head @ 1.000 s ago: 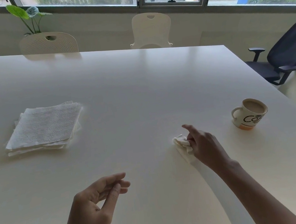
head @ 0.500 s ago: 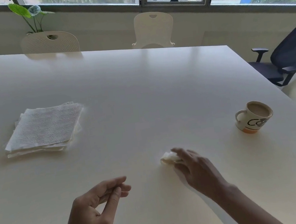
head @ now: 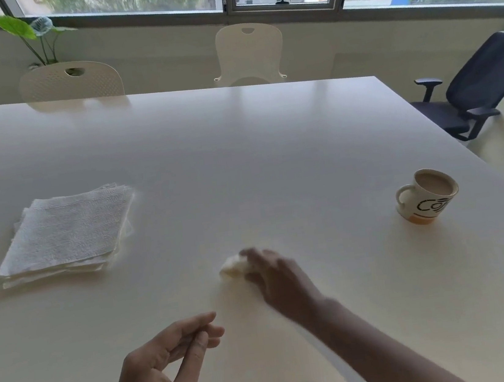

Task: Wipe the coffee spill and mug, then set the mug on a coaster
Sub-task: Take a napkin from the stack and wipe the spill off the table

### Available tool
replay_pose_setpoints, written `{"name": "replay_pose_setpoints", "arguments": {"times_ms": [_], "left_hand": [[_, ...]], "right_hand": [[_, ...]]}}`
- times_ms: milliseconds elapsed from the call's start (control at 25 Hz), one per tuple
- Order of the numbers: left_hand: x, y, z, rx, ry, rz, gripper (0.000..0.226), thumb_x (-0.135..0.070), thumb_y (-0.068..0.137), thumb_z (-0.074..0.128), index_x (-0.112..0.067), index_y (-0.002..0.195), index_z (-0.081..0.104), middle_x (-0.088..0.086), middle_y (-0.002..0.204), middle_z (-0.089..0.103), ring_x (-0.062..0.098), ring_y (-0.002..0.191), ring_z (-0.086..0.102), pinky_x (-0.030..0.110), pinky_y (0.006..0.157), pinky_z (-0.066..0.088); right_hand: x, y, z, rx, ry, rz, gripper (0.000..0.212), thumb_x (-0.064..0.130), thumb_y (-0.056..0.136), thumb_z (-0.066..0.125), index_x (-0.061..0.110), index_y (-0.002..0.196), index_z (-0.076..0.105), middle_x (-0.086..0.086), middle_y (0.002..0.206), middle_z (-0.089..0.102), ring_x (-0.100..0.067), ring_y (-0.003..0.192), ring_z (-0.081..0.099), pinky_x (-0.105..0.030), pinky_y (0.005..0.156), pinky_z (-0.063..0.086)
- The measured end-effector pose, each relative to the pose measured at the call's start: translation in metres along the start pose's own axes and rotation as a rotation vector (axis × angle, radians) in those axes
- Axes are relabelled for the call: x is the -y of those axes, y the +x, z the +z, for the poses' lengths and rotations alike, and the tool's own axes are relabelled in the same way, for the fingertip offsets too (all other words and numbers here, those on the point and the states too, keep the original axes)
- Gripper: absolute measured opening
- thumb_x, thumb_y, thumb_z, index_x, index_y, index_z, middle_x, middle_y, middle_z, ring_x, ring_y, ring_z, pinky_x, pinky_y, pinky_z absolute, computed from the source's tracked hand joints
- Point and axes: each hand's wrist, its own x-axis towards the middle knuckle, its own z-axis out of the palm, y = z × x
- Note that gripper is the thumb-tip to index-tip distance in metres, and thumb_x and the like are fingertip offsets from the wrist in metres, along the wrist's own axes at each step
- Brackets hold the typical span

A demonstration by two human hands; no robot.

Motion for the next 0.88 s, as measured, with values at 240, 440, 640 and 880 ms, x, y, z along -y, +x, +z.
{"name": "replay_pose_setpoints", "arguments": {"times_ms": [240, 440, 640, 880], "left_hand": [[0.009, 0.002, -0.006, 0.023, 0.010, -0.020, 0.043, 0.016, 0.089, 0.073, -0.022, 0.106, 0.084, -0.011, 0.088, 0.086, 0.008, 0.083, 0.084, 0.010, 0.086, 0.059], [0.007, 0.006, 0.004, 0.089, 0.010, 0.007, 0.042, 0.017, 0.089, 0.074, -0.020, 0.106, 0.083, -0.011, 0.088, 0.086, 0.008, 0.082, 0.084, 0.011, 0.085, 0.060], [0.005, 0.015, 0.013, 0.115, -0.006, 0.046, 0.041, 0.014, 0.090, 0.073, -0.021, 0.108, 0.083, -0.013, 0.089, 0.086, 0.007, 0.084, 0.084, 0.016, 0.087, 0.062], [-0.001, 0.033, 0.041, 0.125, 0.002, 0.098, 0.040, 0.012, 0.091, 0.074, -0.023, 0.109, 0.082, -0.015, 0.091, 0.086, 0.005, 0.086, 0.084, 0.016, 0.088, 0.062]], "right_hand": [[-0.074, -0.066, -0.066, -0.253, -0.136, 0.123, 0.029, 0.029, 0.097, 0.071, 0.029, 0.124, 0.062, -0.003, 0.104, 0.077, -0.026, 0.092, 0.074, -0.029, 0.081, 0.056], [-0.066, 0.016, -0.052, -0.339, -0.144, 0.322, 0.035, 0.001, 0.093, 0.069, 0.017, 0.124, 0.070, -0.016, 0.105, 0.077, -0.038, 0.100, 0.074, -0.039, 0.086, 0.058], [-0.025, -0.024, -0.019, -0.257, -0.004, 0.081, 0.031, 0.009, 0.097, 0.066, 0.020, 0.127, 0.065, -0.008, 0.103, 0.074, -0.031, 0.096, 0.070, -0.029, 0.083, 0.051], [-0.027, -0.102, -0.051, -0.011, 0.126, 0.028, 0.031, 0.012, 0.097, 0.067, 0.024, 0.125, 0.062, 0.000, 0.105, 0.070, -0.015, 0.090, 0.066, -0.008, 0.079, 0.043]]}}
